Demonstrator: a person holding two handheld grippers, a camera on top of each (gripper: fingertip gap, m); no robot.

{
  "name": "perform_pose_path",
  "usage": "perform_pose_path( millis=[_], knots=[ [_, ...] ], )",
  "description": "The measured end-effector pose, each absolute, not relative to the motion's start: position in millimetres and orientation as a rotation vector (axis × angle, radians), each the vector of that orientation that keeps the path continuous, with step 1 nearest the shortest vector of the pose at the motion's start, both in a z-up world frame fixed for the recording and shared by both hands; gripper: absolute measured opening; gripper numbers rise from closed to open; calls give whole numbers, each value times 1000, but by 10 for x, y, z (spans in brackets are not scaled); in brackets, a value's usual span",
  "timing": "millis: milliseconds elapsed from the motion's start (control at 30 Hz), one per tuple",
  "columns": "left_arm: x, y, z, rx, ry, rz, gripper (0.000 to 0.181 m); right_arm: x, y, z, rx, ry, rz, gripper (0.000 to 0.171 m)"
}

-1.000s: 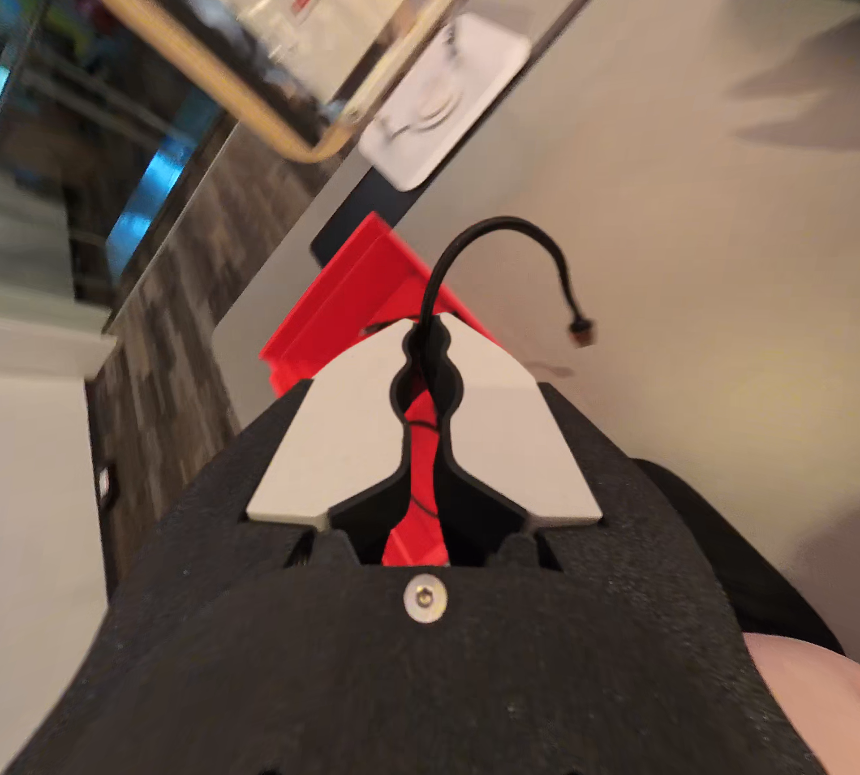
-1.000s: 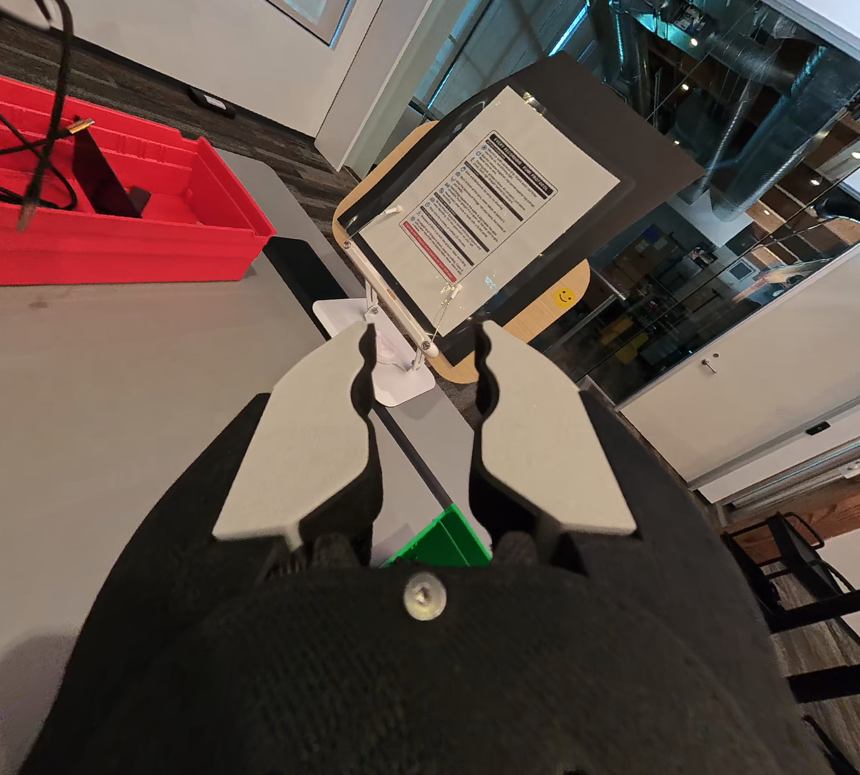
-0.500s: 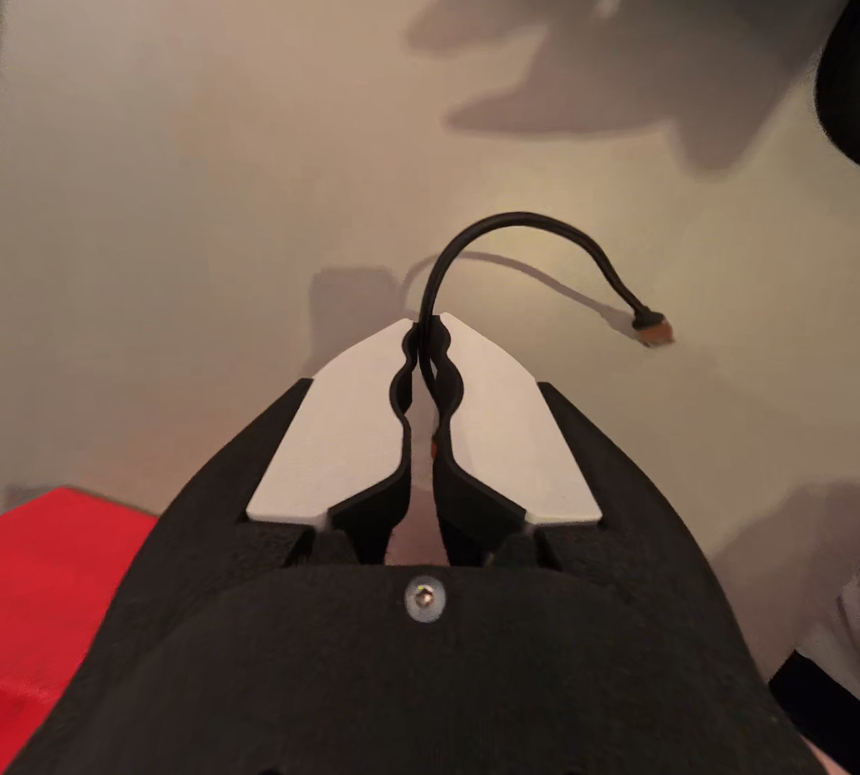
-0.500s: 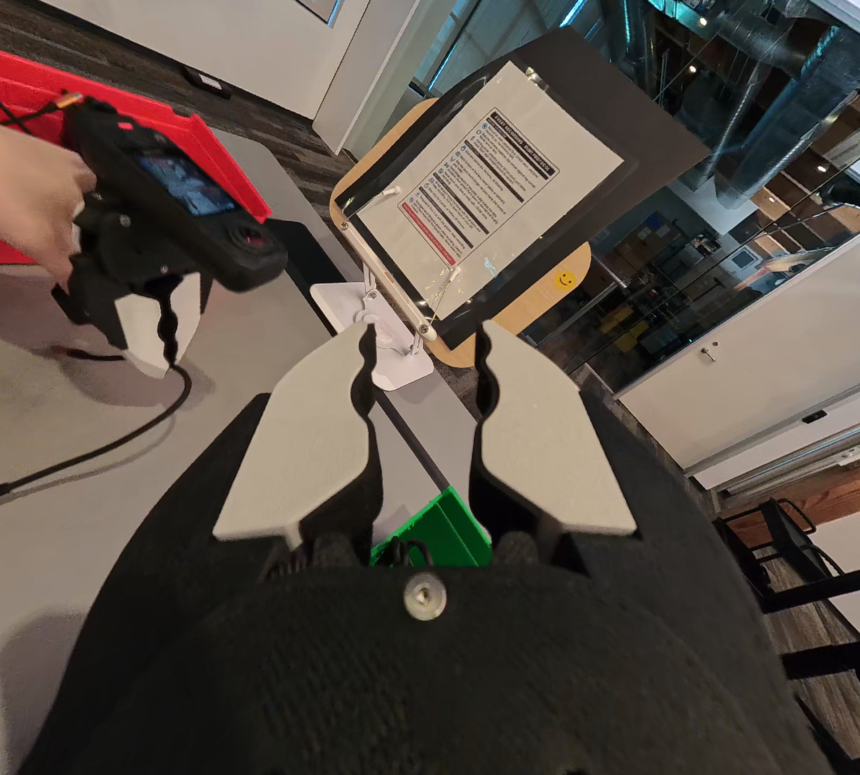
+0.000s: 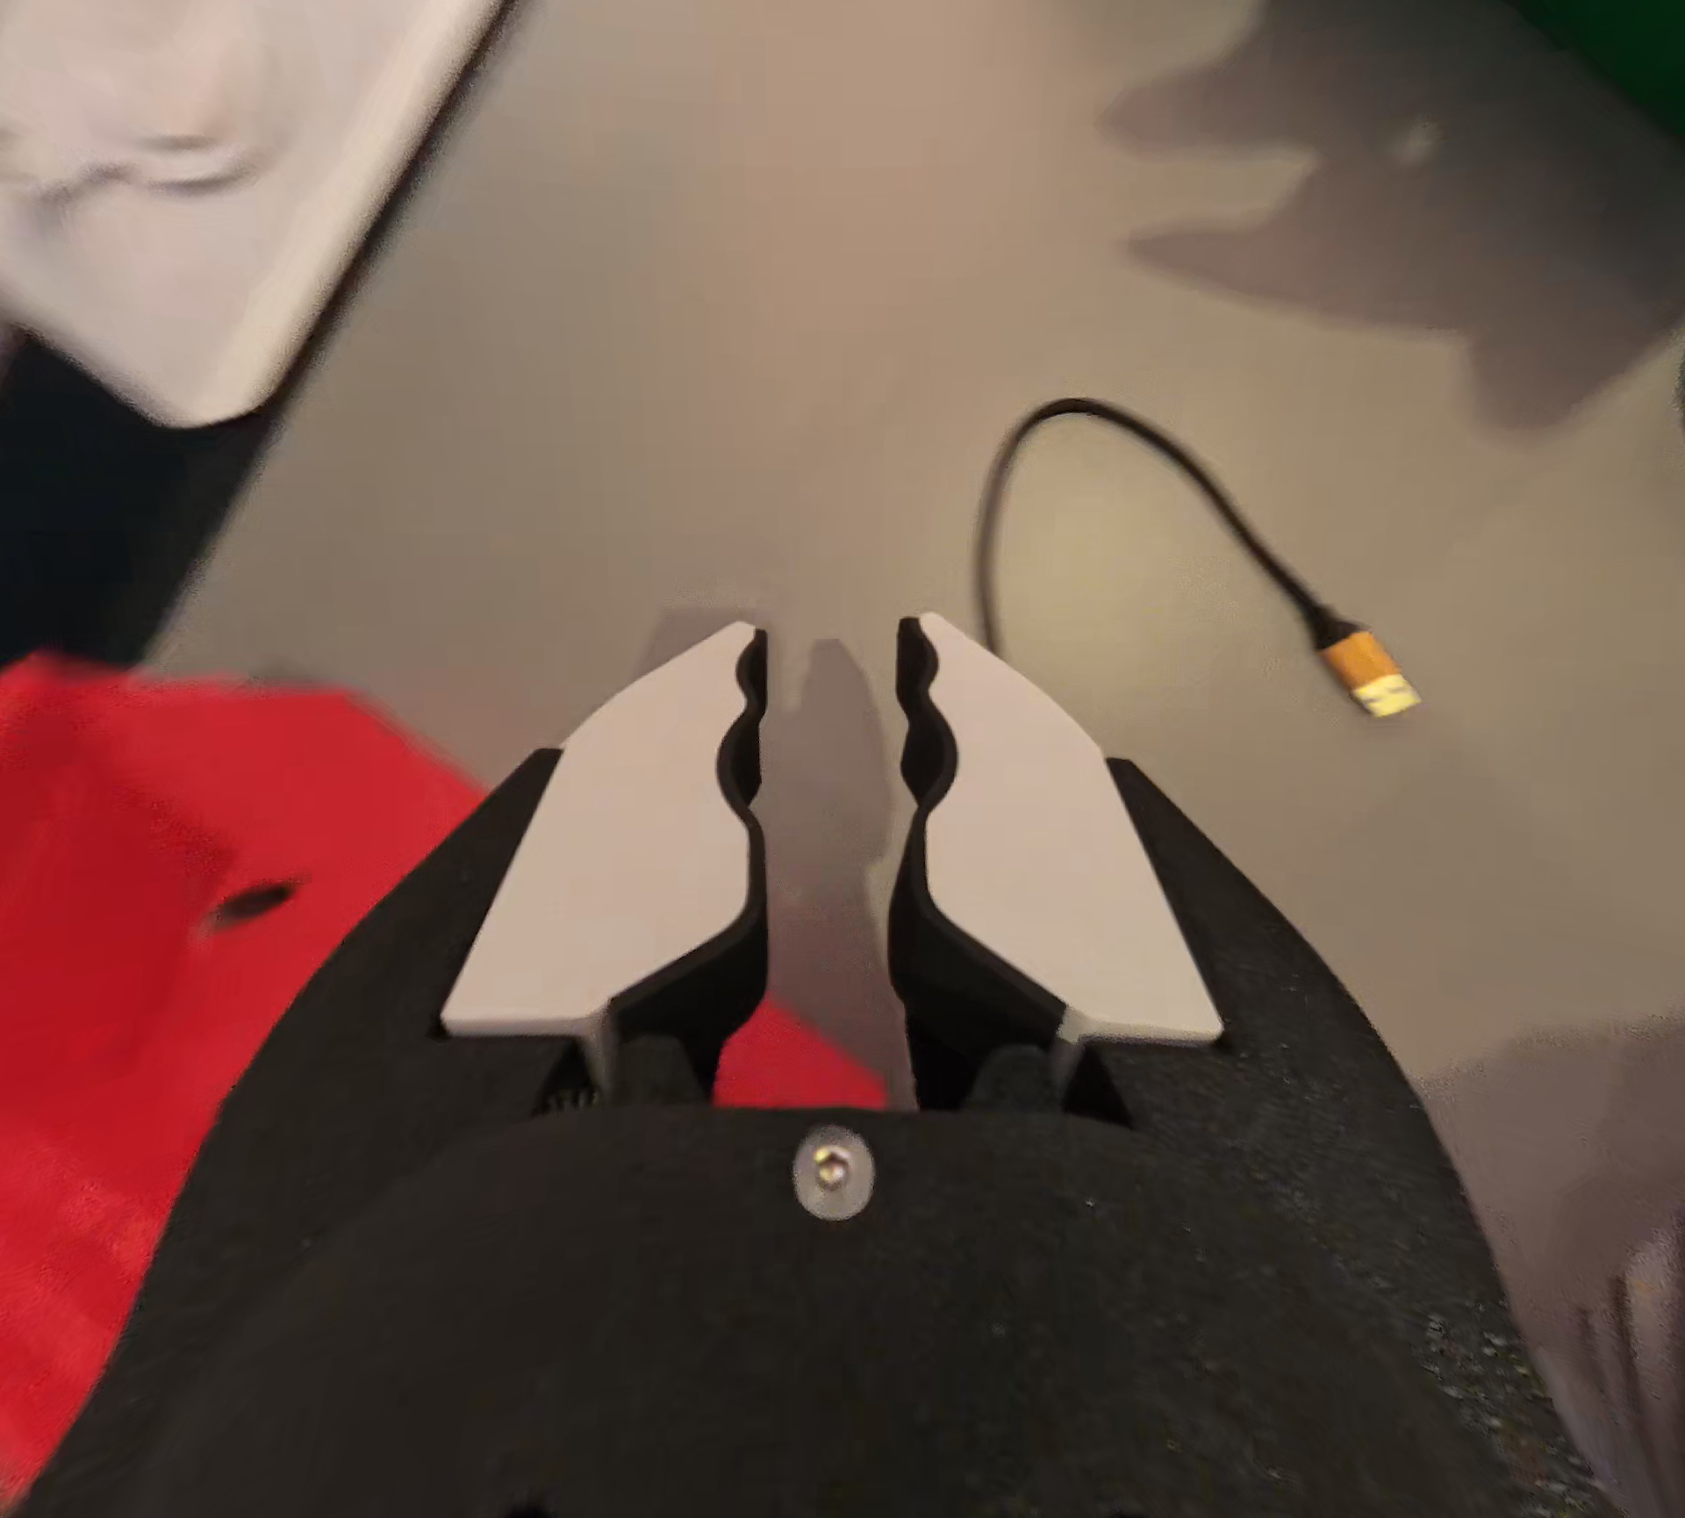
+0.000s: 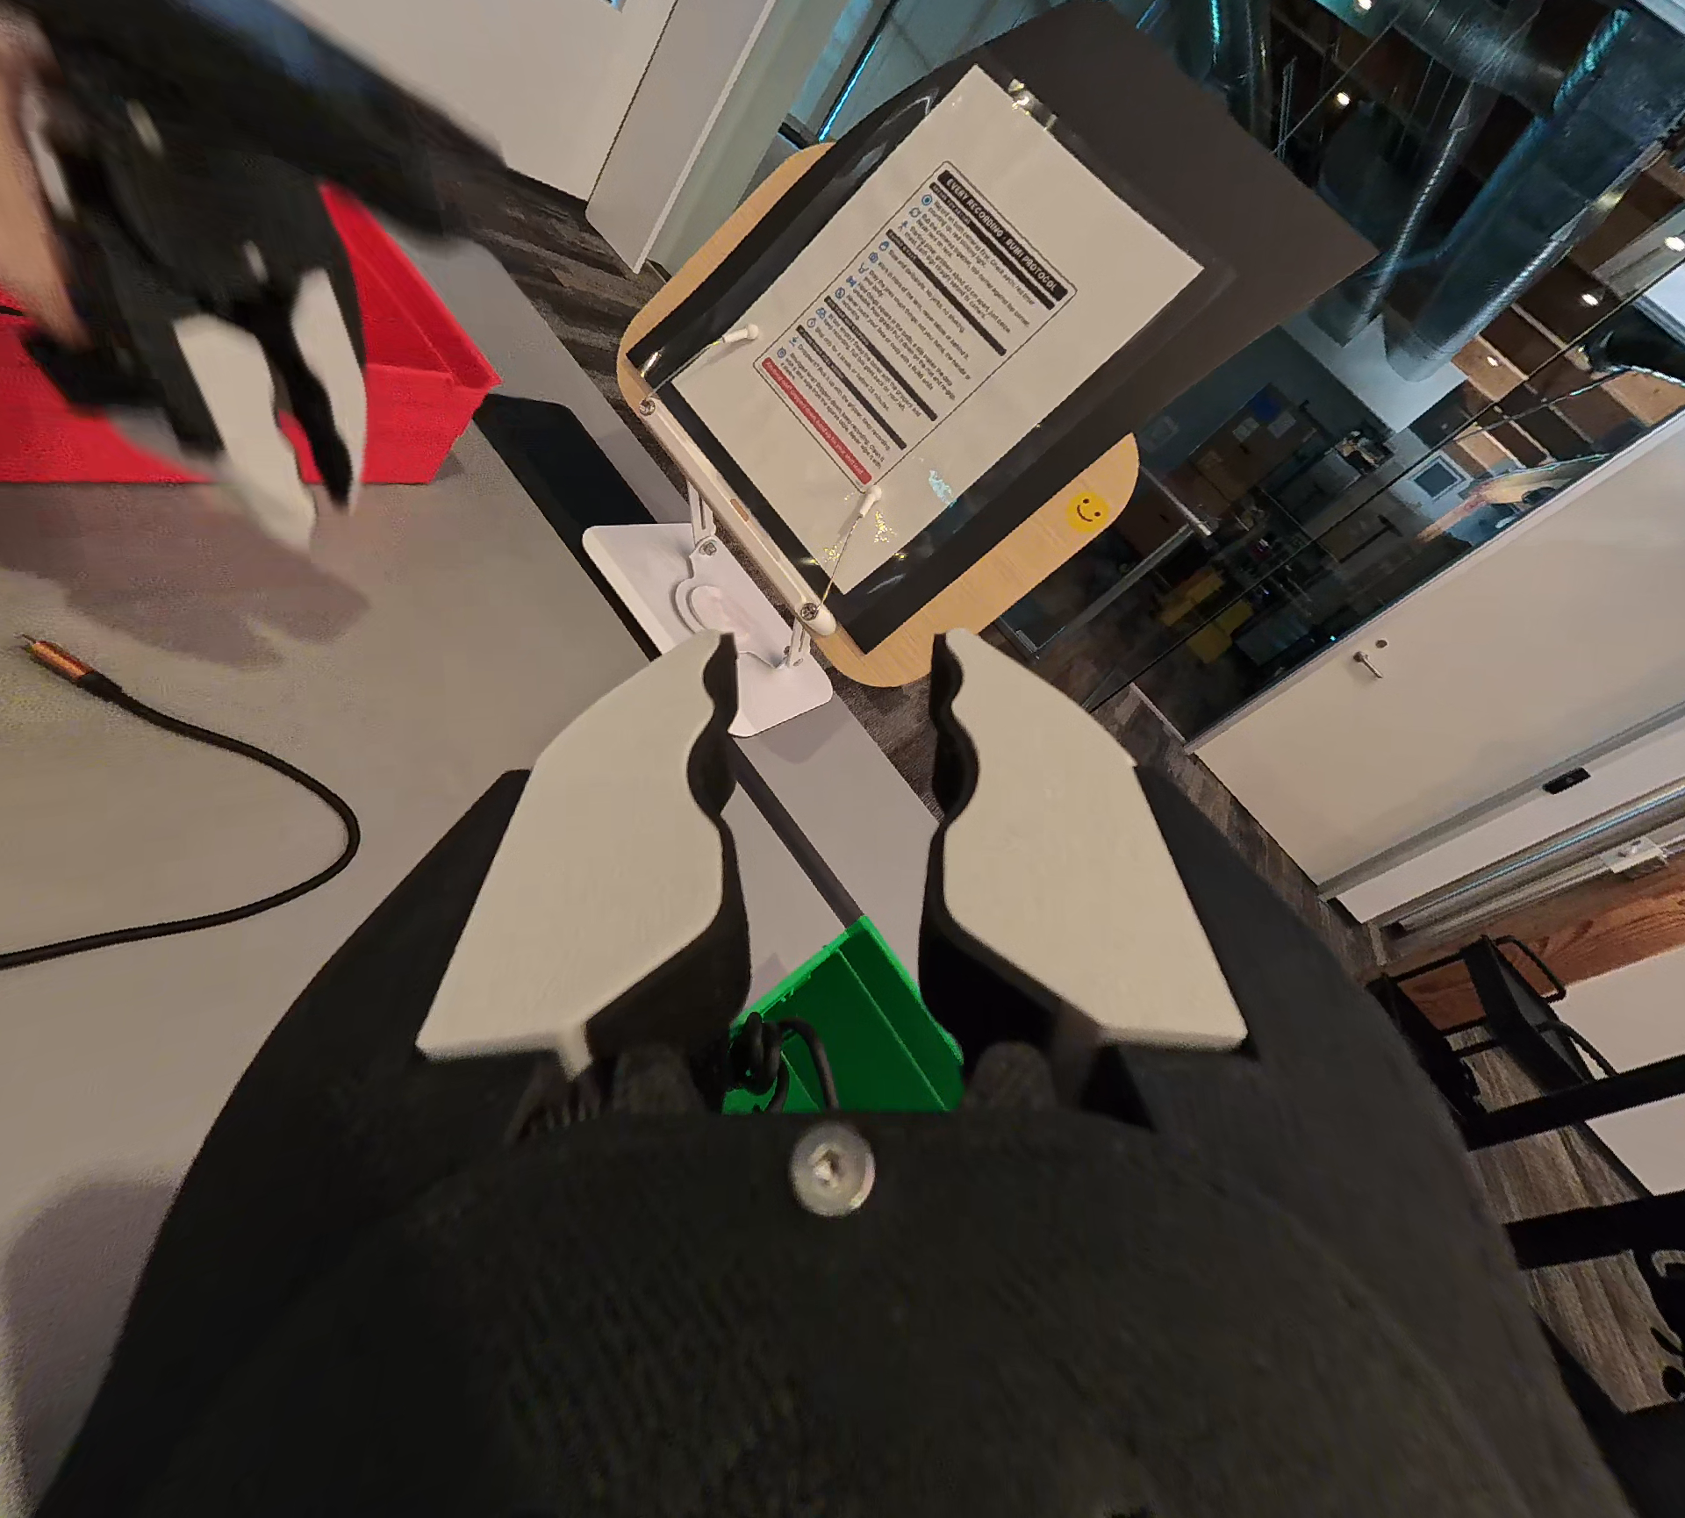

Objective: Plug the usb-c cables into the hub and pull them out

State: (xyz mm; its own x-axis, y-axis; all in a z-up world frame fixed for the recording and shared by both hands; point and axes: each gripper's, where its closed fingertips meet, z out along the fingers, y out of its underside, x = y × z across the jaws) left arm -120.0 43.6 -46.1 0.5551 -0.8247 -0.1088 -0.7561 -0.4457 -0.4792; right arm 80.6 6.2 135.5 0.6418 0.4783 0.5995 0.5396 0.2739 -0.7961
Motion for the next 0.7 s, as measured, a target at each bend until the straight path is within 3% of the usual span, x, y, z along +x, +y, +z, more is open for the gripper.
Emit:
perform_pose_path(
  millis=[33, 133, 300, 700],
  knots=[
    [-1460, 492, -260, -2291, 1176, -122, 27, 808, 58, 1360, -1351, -949, -52, 41],
    [-2508, 634, 105, -2319, 775, 92, 27, 804, 58, 1354, -1355, -952, -50, 41],
    [-3867, 466, -282, -2645, 243, 126, 24, 796, 70, 1333, -1361, -959, -57, 41],
    [-4186, 457, -728, -2810, 134, 164, 31, 844, 76, 1318, -1372, -952, -63, 41]
  ],
)
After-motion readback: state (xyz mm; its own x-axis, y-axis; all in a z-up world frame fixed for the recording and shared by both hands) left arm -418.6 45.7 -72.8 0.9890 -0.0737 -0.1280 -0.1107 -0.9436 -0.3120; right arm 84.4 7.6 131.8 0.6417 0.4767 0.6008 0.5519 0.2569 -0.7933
